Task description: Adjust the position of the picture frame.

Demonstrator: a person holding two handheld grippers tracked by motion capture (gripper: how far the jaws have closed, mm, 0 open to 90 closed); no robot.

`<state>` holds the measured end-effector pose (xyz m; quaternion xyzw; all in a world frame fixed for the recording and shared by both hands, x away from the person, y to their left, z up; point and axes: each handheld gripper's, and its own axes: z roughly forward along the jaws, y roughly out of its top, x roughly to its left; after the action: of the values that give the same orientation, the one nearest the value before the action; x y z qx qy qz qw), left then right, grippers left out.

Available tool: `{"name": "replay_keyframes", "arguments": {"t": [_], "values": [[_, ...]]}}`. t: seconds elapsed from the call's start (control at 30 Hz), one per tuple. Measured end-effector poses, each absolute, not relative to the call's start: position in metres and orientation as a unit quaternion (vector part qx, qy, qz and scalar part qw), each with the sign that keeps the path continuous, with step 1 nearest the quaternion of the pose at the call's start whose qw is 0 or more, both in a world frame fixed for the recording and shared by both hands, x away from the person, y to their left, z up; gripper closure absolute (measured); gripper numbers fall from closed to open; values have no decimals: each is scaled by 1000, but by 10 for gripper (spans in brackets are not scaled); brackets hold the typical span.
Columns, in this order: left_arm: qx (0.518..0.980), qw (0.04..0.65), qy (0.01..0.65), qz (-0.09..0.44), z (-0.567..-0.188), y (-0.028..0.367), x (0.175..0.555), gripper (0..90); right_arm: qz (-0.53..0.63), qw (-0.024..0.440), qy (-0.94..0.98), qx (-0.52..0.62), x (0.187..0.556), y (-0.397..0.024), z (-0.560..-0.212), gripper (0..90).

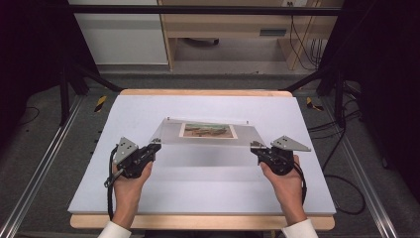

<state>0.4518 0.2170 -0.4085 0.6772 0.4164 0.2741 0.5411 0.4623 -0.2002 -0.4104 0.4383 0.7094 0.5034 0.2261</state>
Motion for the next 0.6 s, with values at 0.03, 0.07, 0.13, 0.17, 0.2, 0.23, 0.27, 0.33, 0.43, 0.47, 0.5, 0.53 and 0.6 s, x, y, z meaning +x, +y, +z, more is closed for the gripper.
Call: {"name": "replay_keyframes", "arguments": {"t": [0.03, 0.07, 0.13, 0.17, 0.2, 0.23, 0.27, 0.33, 0.43, 0.47, 0.5, 0.53, 0.6], "values": [[679, 539, 414, 279, -409, 216, 452, 836, 504, 227, 709, 438, 462, -201, -411, 822], [679, 539, 414, 279, -409, 216, 452, 834, 504, 227, 709, 438, 462, -201, -411, 822], [680, 538, 411, 282, -409, 214, 452, 834, 502, 231, 708, 440, 463, -202, -411, 822], [679, 539, 411, 281, -410, 213, 452, 833, 503, 231, 707, 441, 464, -203, -411, 823], [679, 540, 411, 280, -410, 212, 453, 833, 502, 232, 706, 443, 464, -203, -411, 822], [679, 541, 411, 279, -411, 212, 453, 833, 501, 232, 705, 444, 464, -204, -412, 823], [678, 541, 412, 279, -412, 211, 454, 833, 502, 232, 705, 445, 465, -204, -412, 823], [679, 540, 411, 279, -413, 211, 454, 832, 501, 232, 704, 446, 465, -205, -413, 823], [678, 541, 412, 280, -415, 211, 455, 831, 500, 233, 704, 448, 466, -205, -413, 823], [678, 541, 412, 280, -415, 211, 455, 831, 501, 234, 703, 448, 466, -205, -413, 823], [678, 541, 412, 281, -416, 211, 455, 831, 500, 234, 704, 448, 467, -204, -413, 823], [678, 541, 412, 281, -416, 211, 455, 831, 500, 234, 704, 448, 467, -204, -413, 823], [678, 540, 412, 280, -417, 212, 456, 830, 500, 233, 703, 448, 467, -204, -414, 823]]}}
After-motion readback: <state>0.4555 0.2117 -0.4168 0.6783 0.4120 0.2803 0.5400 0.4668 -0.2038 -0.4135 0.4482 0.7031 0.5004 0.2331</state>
